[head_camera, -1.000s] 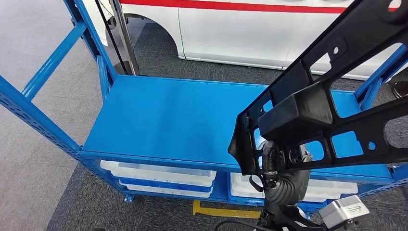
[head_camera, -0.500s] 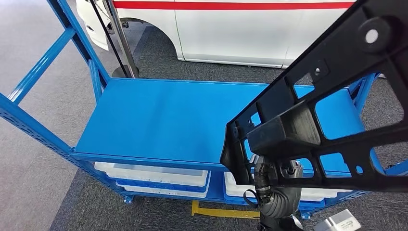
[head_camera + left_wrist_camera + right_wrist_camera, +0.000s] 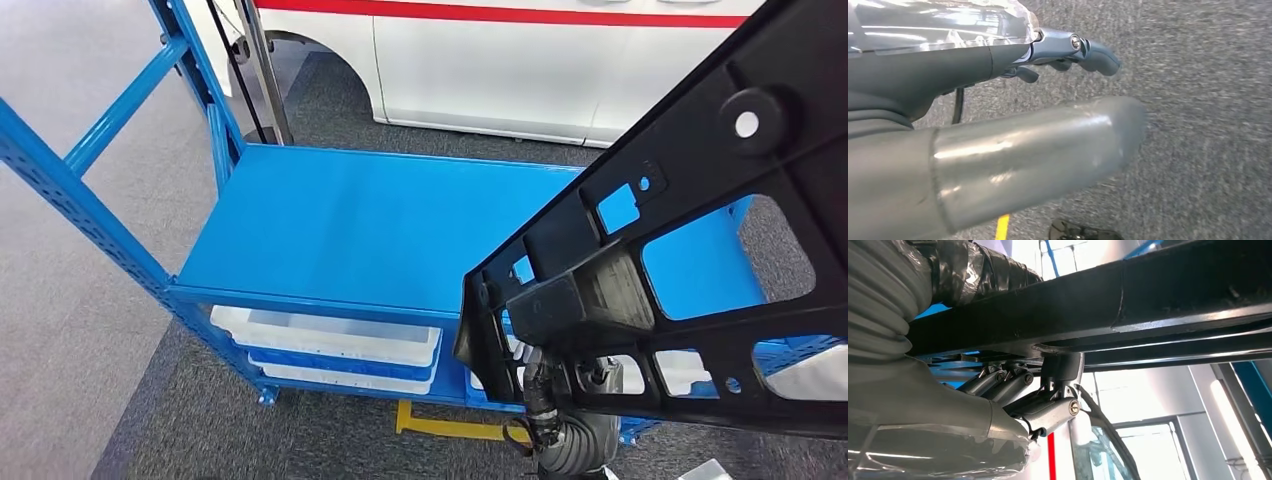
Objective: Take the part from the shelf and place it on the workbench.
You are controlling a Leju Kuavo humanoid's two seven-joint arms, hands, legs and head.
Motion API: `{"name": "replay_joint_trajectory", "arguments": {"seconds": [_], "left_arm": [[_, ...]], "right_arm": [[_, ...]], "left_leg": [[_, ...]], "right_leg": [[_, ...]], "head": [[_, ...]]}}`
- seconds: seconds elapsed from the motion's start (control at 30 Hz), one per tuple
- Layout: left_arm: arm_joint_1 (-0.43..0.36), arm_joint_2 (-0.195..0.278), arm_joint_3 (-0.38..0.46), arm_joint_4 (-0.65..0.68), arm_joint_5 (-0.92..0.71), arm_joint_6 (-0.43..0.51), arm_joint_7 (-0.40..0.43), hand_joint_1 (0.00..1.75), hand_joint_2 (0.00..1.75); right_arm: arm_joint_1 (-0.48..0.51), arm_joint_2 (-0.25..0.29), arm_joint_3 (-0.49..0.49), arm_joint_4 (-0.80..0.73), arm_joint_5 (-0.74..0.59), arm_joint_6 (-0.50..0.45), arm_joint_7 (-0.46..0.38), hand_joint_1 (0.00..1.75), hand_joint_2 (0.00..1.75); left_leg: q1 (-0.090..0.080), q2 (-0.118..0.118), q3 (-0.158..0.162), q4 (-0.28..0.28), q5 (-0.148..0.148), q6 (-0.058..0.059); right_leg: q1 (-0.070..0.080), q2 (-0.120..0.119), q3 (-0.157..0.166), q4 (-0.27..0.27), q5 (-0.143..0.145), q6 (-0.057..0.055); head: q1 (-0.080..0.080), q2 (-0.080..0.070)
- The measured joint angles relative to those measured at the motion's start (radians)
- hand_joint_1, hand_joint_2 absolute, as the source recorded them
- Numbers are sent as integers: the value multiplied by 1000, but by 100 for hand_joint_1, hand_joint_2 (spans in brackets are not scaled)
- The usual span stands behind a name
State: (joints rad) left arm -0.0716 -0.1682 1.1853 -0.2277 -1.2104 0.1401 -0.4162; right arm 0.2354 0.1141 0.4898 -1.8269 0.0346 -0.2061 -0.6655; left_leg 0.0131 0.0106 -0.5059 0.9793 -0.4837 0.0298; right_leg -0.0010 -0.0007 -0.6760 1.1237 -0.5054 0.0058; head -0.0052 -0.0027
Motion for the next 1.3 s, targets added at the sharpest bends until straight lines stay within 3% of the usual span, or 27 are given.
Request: {"name": "replay_joint_trajectory", "arguments": {"seconds": [0.07,0.1,0.13,0.2,0.27,0.33,0.4,0.43,0.5,0.57,0.6,0.63,0.67,0.73,0.8,0.83,0.9,0.93,0.97,1.07,1.1,1.13,1.17,1.23,1.3], "left_arm": [[0,0,4,0,0,-1,1,0,0],[0,0,6,0,-1,-1,2,0,0],[0,0,8,0,-1,-1,3,0,0],[0,-1,10,0,-3,-1,5,0,0],[0,-2,12,0,-6,-1,6,0,0],[0,-2,12,0,-7,-1,7,0,0],[1,-2,12,0,-7,-1,7,0,0],[1,-2,12,0,-7,-1,8,0,0],[2,-3,13,0,-7,-2,8,0,0],[2,-3,13,0,-8,-2,8,0,0],[1,-3,13,0,-8,-2,8,0,0],[1,-3,14,0,-8,-2,8,0,0],[1,-3,14,0,-8,-2,8,0,0],[1,-2,14,0,-7,-2,8,0,0],[1,-2,15,0,-7,-2,8,0,0],[1,-1,15,0,-7,-2,7,0,0],[0,-3,15,0,-7,-2,7,0,0],[-2,-4,15,0,-7,-2,7,0,0],[-3,-5,15,0,-7,-2,7,0,0],[0,-6,16,0,-7,-2,7,0,0],[1,-6,16,0,-7,-2,7,0,0],[1,-6,16,0,-6,-2,8,0,0],[0,-6,17,0,-4,-2,9,0,0],[-2,-6,18,0,0,-2,13,0,0],[-3,-7,21,0,7,0,17,0,0]], "right_arm": [[8,-4,0,0,-3,6,-1,175,175],[11,-7,0,0,-4,8,-1,175,175],[14,-9,0,0,-5,10,-1,175,175],[17,-12,0,0,-5,13,-2,175,175],[19,-12,0,-1,-5,17,-2,175,175],[22,-12,0,-4,-5,20,-3,175,175],[24,-12,0,-7,-5,22,-4,175,175],[24,-12,0,-7,-5,23,-4,175,175],[25,-11,0,-8,-5,25,-4,175,175],[25,-11,0,-8,-6,30,-4,175,175],[26,-11,0,-8,-10,36,-4,175,175],[26,-11,0,-8,-18,45,-4,175,175],[27,-11,0,-8,-29,57,-5,175,175],[30,-11,-1,-8,-53,77,-12,175,175],[32,-11,-2,-8,-65,88,-19,175,175],[33,-11,-2,-8,-67,91,-21,175,175],[36,-12,-3,-8,-70,95,-24,175,175],[39,-12,-5,-8,-70,96,-25,175,175],[41,-13,-6,-8,-70,97,-26,175,175],[45,-16,-8,-9,-71,97,-26,175,175],[46,-16,-9,-9,-72,98,-27,175,175],[47,-17,-10,-9,-74,98,-27,175,175],[49,-17,-11,-8,-78,98,-27,175,175],[57,-18,-17,-9,-88,101,-28,175,175],[71,-17,-30,-12,-99,116,-28,175,175]], "left_leg": [[0,2,-25,2,18,4],[0,2,-38,5,25,2],[1,3,-52,9,32,0],[3,3,-77,22,43,-7],[3,1,-96,37,51,-17],[2,0,-103,43,60,-30],[5,-1,-107,44,68,-45],[6,-2,-114,52,56,-51],[9,-3,-138,115,-20,-58],[9,-4,-167,238,-115,-63],[9,-4,-172,291,-136,-63],[9,-4,-165,319,-132,-61],[8,-6,-141,310,-108,-57],[4,-27,-43,193,-61,-38],[-2,-57,60,42,-64,-23],[-5,-65,85,1,-72,-20],[-6,-54,87,-21,-62,-17],[-4,-44,80,-27,-50,-12],[-1,-31,71,-32,-37,-6],[1,9,29,-34,-2,5],[1,22,15,-31,8,4],[1,35,-1,-26,17,2],[2,47,-19,-18,25,-1],[3,68,-53,4,36,-9],[2,83,-76,28,41,-20]], "right_leg": [[-7,1,-26,116,-87,10],[-10,0,-27,156,-102,14],[-14,0,-13,167,-96,18],[-21,0,66,84,-49,22],[-20,1,154,-41,-33,17],[-13,4,180,-91,-40,4],[-12,3,167,-93,-27,-15],[-13,2,159,-95,-17,-26],[-15,-1,136,-100,6,-43],[-10,-1,108,-99,28,-49],[-7,1,93,-98,39,-50],[-4,4,78,-96,50,-49],[-1,9,64,-95,60,-48],[4,21,39,-92,81,-46],[7,35,25,-91,103,-39],[6,42,23,-94,114,-34],[3,57,19,-102,135,-22],[3,56,13,-99,129,-18],[3,48,3,-81,102,-14],[-5,16,-38,75,-43,1],[-10,12,-47,134,-66,8],[-16,10,-46,174,-61,14],[-22,6,-30,185,-35,20],[-30,-18,53,106,16,29],[-25,-56,154,-32,-7,26]], "head": [[0,0],[0,0],[0,0],[0,0],[0,0],[0,0],[0,0],[-1,0],[-1,0],[-2,0],[-2,0],[-2,0],[-2,0],[-2,0],[-1,0],[-2,0],[-2,0],[-3,0],[-2,0],[-1,0],[-1,0],[-1,0],[-1,0],[-1,0],[-1,0]]}}
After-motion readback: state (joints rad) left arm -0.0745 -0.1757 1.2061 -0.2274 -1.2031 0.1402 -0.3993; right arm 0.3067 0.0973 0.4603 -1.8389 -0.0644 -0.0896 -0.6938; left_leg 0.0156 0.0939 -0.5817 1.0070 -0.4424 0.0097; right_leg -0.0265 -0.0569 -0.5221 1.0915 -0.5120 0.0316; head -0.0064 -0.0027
